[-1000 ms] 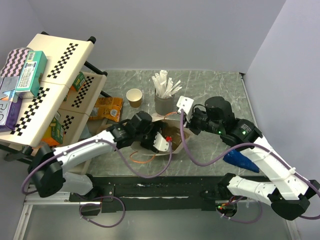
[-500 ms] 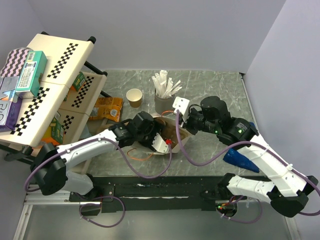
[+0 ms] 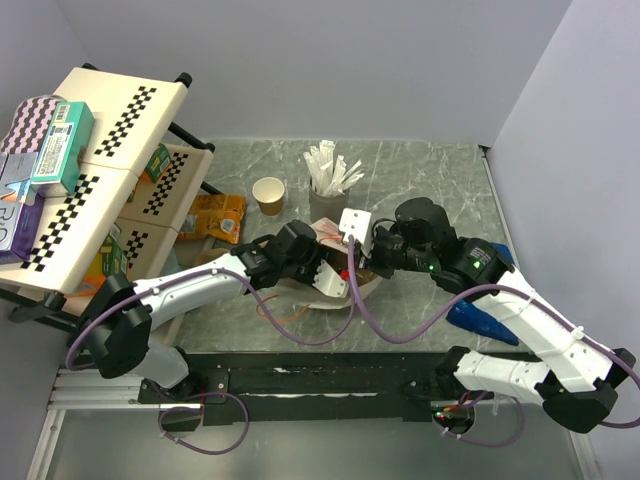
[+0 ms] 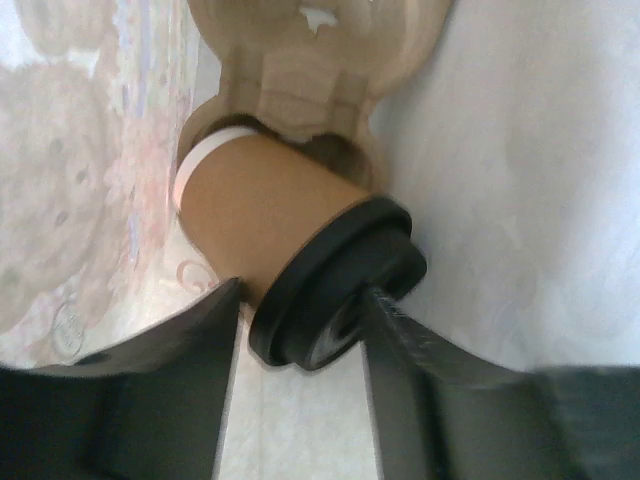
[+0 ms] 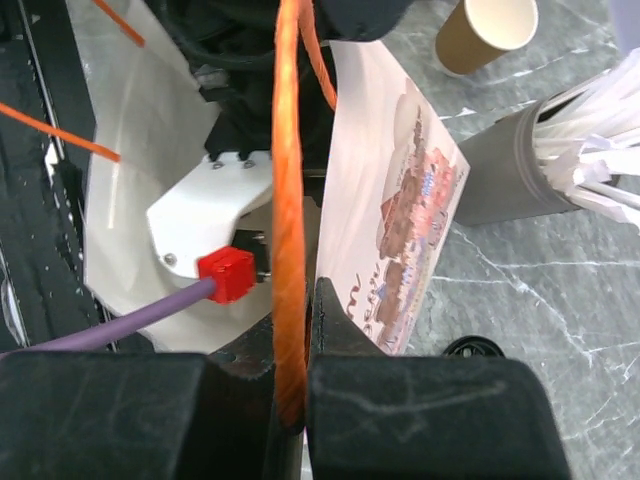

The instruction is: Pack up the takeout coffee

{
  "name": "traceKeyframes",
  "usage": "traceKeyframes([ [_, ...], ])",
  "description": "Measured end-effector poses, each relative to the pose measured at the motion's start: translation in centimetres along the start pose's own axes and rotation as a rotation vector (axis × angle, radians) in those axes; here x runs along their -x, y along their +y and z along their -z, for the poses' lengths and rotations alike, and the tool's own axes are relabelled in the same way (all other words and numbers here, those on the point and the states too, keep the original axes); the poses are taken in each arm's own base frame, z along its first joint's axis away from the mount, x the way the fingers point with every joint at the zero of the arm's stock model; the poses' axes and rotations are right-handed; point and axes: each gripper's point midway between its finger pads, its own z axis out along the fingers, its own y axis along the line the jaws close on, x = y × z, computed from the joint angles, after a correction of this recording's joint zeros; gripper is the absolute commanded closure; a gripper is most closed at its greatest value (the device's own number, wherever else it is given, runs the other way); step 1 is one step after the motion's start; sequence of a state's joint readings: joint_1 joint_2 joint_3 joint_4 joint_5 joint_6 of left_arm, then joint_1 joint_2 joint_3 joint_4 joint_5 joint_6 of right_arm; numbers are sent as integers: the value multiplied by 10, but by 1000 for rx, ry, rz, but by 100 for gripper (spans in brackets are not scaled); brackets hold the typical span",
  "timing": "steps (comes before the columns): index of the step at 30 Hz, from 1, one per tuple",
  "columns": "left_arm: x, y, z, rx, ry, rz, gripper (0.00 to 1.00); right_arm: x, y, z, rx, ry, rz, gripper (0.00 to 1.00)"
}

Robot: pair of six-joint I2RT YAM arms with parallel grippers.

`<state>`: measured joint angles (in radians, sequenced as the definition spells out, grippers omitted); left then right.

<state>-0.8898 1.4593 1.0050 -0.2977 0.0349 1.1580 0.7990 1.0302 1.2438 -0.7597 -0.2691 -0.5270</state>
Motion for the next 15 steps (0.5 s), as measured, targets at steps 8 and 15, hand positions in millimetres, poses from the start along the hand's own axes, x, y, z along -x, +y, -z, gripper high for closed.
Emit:
traceKeyframes([
  [8, 4, 6, 1, 31, -20, 56, 71, -4, 0, -1, -3, 13, 6, 100],
  [15, 2, 9, 8, 47, -35, 142, 83, -4, -4, -1, -23, 16, 7, 100],
])
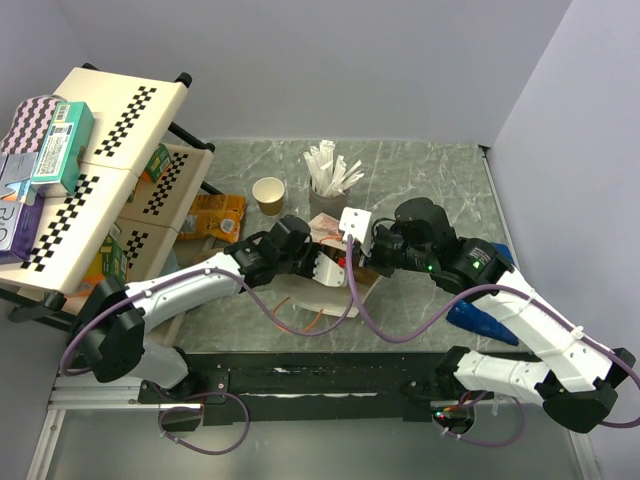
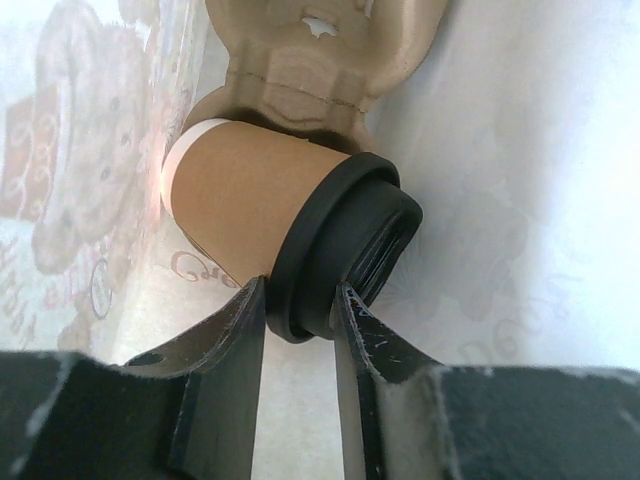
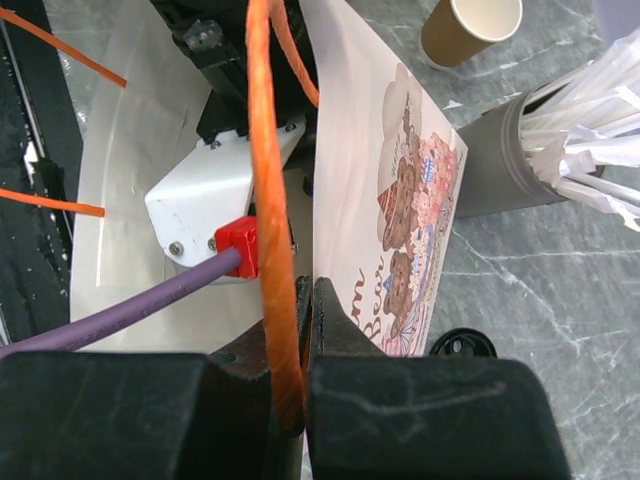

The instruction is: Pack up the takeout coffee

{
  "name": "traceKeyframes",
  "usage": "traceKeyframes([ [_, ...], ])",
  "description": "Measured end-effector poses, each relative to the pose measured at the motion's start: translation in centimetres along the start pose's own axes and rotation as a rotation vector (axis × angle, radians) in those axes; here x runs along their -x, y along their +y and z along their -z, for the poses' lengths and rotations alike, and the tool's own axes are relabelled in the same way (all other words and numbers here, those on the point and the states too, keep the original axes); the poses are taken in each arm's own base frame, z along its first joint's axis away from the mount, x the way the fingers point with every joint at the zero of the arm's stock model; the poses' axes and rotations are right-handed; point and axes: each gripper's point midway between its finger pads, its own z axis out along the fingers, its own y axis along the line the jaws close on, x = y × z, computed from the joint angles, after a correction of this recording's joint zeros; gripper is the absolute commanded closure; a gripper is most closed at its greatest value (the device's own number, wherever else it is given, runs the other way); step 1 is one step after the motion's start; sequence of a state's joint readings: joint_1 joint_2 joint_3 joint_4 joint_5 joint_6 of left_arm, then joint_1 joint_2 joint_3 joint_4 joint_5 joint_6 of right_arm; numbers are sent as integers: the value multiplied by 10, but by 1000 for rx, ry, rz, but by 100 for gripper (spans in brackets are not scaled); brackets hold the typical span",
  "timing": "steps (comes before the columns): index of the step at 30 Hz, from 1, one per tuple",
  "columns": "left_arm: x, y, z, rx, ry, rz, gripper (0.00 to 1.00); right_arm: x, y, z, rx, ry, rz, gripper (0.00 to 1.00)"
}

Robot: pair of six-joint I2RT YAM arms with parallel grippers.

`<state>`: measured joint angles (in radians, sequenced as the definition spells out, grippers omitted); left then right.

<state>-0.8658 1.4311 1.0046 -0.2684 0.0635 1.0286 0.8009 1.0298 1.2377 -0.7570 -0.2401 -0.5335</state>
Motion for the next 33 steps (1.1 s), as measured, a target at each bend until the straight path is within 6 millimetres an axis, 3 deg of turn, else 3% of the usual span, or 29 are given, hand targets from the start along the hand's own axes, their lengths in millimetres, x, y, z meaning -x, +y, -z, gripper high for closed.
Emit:
traceKeyframes([
  [7, -5, -2, 4, -30, -4, 79, 88, 0, -3, 0, -13, 1, 1, 100],
  [15, 5, 9, 18, -125, -34, 253, 89, 7, -12, -1, -54, -22, 11, 100],
  [25, 18, -25, 18, -297, -65, 466, 91, 4, -16, 0, -78, -7, 10, 100],
  [33, 27, -35, 20, -343, -85, 621, 95, -2, -15, 0, -79, 1, 25, 100],
])
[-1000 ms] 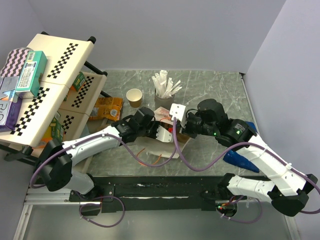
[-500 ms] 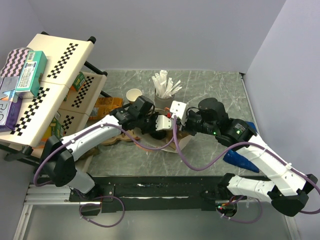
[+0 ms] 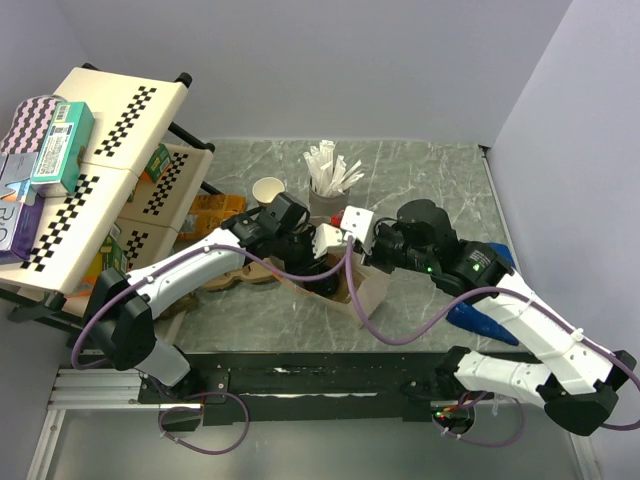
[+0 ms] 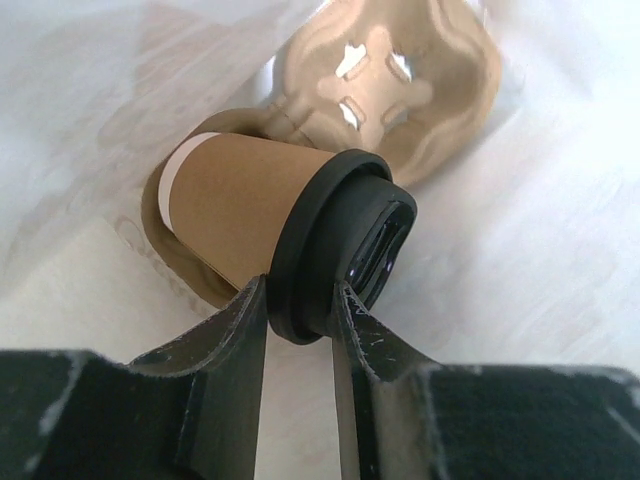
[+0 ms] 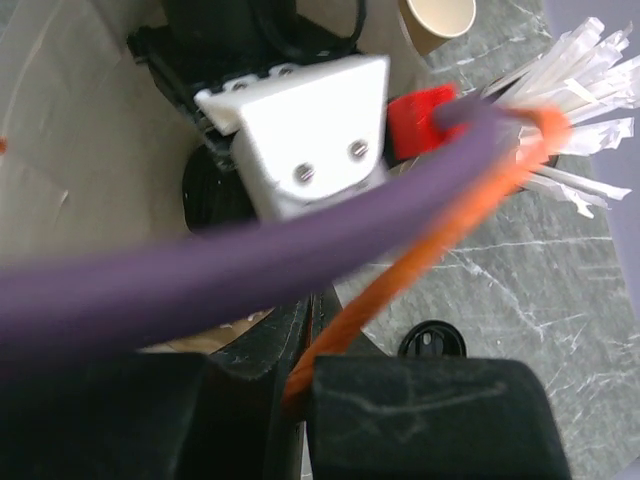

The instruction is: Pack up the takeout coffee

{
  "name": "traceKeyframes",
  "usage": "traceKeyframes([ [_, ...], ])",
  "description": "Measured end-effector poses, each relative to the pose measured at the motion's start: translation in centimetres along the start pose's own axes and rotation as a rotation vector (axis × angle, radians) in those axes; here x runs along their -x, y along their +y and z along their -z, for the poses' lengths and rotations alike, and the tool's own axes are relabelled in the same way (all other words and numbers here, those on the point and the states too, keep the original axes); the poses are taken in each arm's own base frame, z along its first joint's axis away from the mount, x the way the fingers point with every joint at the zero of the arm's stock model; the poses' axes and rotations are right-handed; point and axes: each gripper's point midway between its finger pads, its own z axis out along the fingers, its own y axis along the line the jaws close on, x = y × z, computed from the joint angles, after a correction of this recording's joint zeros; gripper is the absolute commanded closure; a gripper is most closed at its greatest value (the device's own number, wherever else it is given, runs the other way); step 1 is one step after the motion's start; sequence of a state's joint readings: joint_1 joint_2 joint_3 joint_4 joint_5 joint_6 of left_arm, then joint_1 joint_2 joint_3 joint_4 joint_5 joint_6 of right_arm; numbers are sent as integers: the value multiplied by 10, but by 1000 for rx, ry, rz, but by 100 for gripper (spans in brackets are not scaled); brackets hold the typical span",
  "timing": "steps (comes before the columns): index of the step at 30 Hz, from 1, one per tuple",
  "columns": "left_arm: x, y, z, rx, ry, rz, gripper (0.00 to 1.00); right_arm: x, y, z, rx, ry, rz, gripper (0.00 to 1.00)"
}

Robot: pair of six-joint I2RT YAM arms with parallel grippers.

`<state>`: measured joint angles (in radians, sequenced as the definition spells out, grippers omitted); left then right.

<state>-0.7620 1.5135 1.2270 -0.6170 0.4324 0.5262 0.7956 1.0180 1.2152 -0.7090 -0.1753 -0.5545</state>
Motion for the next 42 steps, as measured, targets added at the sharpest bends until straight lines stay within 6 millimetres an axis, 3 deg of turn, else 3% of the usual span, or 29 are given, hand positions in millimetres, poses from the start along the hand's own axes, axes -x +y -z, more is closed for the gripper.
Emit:
traceKeyframes([
  [5, 6, 1, 0, 2, -55, 100, 96, -5, -1, -1, -22, -16, 45, 100],
  [9, 15, 3, 1, -3, -105, 162, 99, 4, -8, 3, -70, -55, 74, 100],
  [15, 32, 19, 14, 34, -208, 260, 99, 5, -7, 13, -95, -77, 115, 100],
  [20, 41, 21, 21, 39, -254, 304, 99, 1, -3, 13, -101, -92, 160, 100],
  [33, 31, 33, 15, 133, -251, 436, 99, -5, 9, 12, -94, -117, 277, 100],
  [38, 35, 30, 12, 119, -266, 448, 99, -11, 18, 12, -97, -130, 334, 100],
  [42, 40, 25, 15, 69, -291, 448, 99, -11, 13, 12, -125, -119, 325, 100],
])
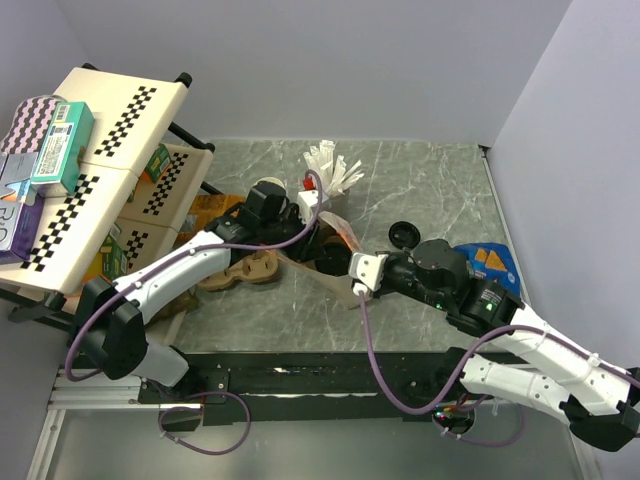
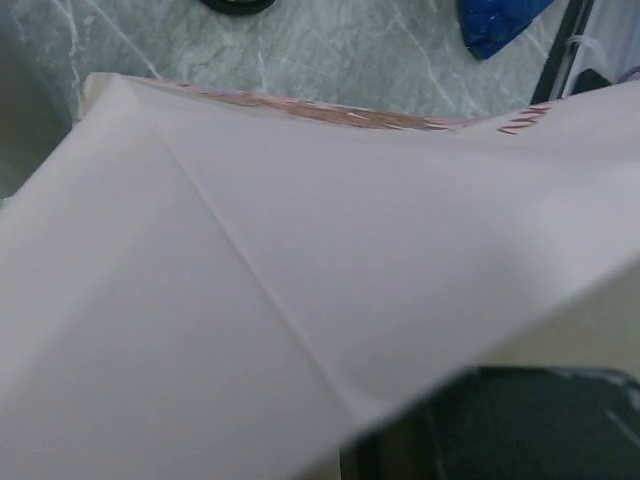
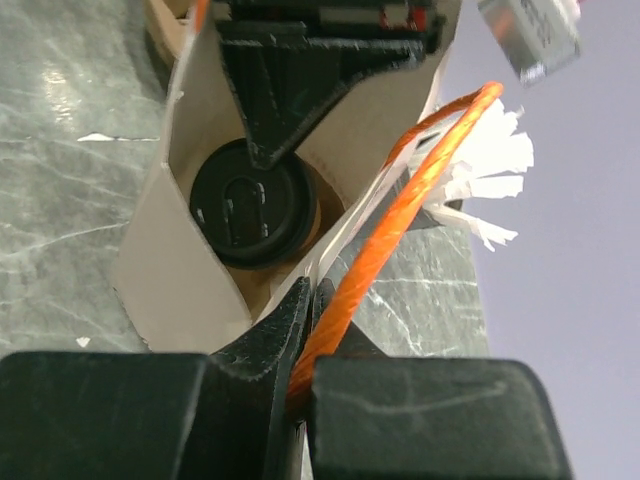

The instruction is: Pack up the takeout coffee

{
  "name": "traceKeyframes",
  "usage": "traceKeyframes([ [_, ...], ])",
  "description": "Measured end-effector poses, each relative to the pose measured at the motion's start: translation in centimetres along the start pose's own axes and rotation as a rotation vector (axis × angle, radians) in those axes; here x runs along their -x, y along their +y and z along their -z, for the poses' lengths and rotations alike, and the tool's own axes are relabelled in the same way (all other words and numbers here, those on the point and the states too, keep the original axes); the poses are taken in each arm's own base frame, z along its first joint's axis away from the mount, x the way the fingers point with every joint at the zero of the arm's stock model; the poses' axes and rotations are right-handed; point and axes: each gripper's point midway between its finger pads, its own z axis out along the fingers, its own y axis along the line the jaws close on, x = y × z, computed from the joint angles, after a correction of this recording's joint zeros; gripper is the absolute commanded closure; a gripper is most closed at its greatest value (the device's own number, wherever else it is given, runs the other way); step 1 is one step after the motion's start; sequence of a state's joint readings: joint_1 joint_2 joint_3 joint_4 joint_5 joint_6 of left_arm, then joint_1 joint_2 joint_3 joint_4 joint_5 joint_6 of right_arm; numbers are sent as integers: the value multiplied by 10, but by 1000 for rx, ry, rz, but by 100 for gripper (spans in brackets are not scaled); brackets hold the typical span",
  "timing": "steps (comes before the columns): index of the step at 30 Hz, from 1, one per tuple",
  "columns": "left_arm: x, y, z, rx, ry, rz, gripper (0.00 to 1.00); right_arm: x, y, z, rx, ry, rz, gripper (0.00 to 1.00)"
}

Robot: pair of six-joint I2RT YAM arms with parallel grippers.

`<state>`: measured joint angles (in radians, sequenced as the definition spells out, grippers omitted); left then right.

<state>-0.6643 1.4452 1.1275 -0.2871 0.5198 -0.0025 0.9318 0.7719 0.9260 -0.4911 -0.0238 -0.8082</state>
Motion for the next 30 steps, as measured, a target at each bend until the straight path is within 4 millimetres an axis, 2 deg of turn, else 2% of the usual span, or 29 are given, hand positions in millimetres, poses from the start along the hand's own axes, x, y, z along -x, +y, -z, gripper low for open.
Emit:
traceKeyframes([
  [6, 17, -7, 12, -89, -48, 31, 99, -5, -11, -1, -57, 28, -35, 100],
  [10, 45, -14, 28, -153, -101, 56, 99, -20, -28, 0, -107, 76, -85, 100],
  [15, 87, -9, 56, -196, -197, 125, 99, -46, -48, 4, -144, 178, -142, 100],
  [18, 103, -6, 68, -222, -244, 160, 99, -50, -49, 5, -126, 205, -155, 100],
  [25, 116, -16, 84, -313, -274, 243, 99, -47, -51, 13, -113, 225, -215, 100],
  [30, 142, -28, 117, -362, -347, 241, 99, -62, -52, 19, -130, 277, -259, 100],
])
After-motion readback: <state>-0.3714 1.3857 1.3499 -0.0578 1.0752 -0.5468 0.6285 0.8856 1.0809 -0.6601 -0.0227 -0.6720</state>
